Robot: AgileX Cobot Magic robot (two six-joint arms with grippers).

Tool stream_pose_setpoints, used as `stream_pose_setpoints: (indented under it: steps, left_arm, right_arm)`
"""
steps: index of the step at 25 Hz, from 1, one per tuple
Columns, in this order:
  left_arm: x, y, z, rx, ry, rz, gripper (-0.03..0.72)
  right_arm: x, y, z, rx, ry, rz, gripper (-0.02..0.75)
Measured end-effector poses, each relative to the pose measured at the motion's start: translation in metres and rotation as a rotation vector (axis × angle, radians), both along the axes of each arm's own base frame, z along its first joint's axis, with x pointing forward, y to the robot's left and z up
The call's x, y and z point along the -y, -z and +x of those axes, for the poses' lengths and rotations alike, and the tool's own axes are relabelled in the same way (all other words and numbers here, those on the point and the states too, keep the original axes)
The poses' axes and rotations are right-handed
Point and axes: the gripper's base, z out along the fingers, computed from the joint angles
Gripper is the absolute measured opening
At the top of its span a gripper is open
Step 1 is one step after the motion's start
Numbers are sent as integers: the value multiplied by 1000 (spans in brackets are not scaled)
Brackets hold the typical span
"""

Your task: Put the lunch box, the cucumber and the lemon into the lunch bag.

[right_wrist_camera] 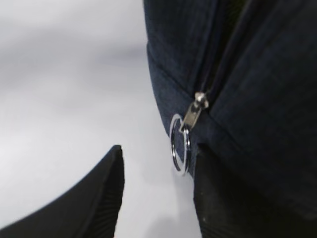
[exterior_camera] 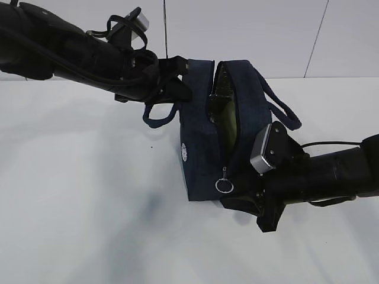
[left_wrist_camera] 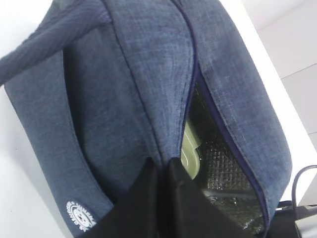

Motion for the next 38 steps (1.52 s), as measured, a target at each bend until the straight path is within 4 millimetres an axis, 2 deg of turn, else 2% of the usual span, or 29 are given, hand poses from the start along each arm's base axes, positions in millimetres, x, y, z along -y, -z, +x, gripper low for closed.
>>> stream_pose_setpoints:
  steps: [14, 23, 38]
  left_arm:
    - [0, 0, 0, 0, 0, 0, -5]
    - [0, 0, 0, 0, 0, 0, -5]
    - [0, 0, 0, -2, 3, -1, -5]
  right_arm:
    - [-4, -1, 0, -27, -8, 61, 354]
    - [-4, 10, 0, -68, -8, 61, 354]
    - [-7, 6, 2, -56, -26, 100, 354]
